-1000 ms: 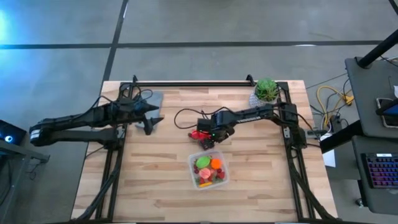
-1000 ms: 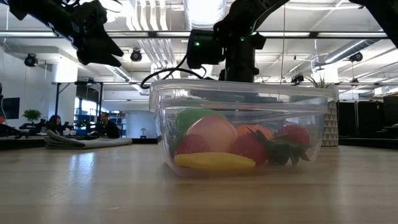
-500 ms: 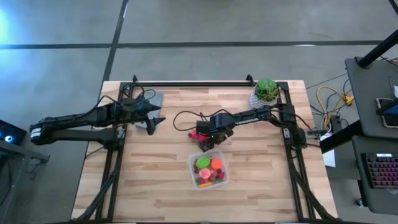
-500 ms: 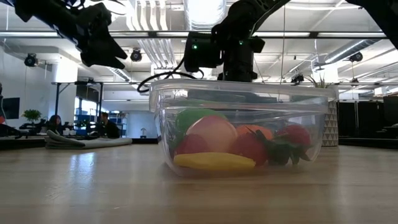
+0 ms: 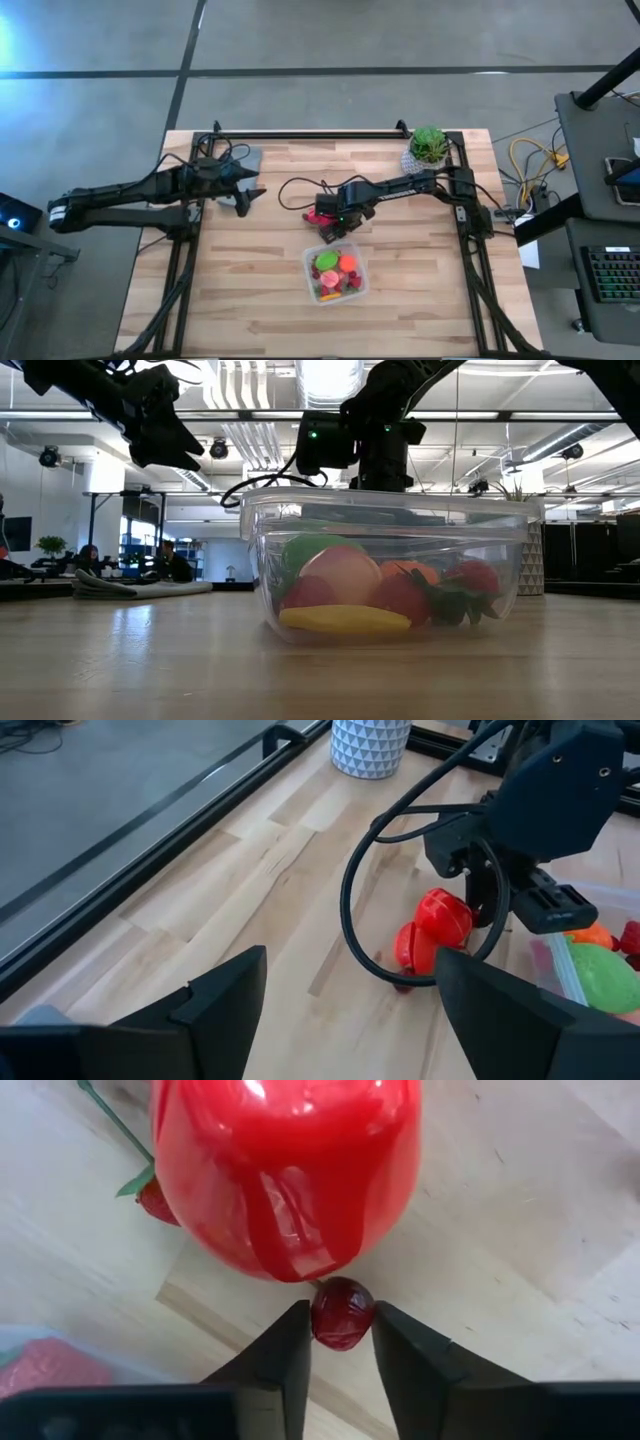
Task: Pick and placing Produce into tupperware
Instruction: Put the red cherry into the transparent bin
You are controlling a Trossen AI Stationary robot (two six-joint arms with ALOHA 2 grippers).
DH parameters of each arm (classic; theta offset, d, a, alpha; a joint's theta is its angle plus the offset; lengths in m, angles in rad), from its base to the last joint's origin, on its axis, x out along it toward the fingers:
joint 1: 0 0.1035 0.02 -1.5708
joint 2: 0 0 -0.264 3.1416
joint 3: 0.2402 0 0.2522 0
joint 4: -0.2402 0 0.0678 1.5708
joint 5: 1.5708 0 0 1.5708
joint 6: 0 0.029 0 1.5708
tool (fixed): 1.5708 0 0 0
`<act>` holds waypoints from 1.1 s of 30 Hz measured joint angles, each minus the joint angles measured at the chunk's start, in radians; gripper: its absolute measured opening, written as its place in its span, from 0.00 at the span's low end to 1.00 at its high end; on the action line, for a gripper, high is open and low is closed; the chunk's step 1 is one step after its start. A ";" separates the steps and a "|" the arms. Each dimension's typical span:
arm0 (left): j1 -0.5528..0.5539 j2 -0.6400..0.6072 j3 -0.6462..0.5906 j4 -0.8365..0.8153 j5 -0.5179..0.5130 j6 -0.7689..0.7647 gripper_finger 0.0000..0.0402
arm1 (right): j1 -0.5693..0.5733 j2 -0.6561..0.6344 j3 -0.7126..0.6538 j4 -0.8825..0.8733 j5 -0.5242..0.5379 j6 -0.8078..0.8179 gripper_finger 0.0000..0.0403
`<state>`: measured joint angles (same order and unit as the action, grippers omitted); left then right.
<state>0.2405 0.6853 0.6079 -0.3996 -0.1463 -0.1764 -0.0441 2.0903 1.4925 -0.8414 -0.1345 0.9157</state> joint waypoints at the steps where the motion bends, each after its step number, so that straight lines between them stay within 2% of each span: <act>1: 0.000 0.000 0.000 0.000 0.000 0.000 0.68 | 0.000 0.000 0.000 0.001 0.004 -0.004 0.24; 8: 0.000 0.000 0.000 0.000 0.000 0.000 0.68 | 0.000 -0.001 0.000 0.012 0.015 -0.003 0.16; 16: 0.000 0.000 0.000 0.111 0.001 0.000 0.68 | -0.004 -0.049 0.032 0.002 0.069 0.001 0.15; 23: 0.000 0.002 -0.003 0.168 0.003 0.000 0.68 | -0.009 -0.170 0.050 -0.188 0.151 0.008 0.15; 25: 0.000 0.008 -0.008 0.166 0.004 0.000 0.68 | 0.000 -0.211 0.048 -0.213 0.146 -0.015 0.16; 30: 0.000 0.040 -0.011 0.188 0.004 0.000 0.68 | 0.040 -0.296 0.048 -0.195 0.031 -0.085 0.16; 33: 0.000 0.074 -0.012 0.211 0.013 -0.021 0.68 | 0.071 -0.306 0.046 -0.195 0.023 -0.106 0.17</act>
<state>0.2401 0.7594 0.5957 -0.1890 -0.1328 -0.1972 0.0268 1.7847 1.5387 -1.0368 -0.1118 0.8102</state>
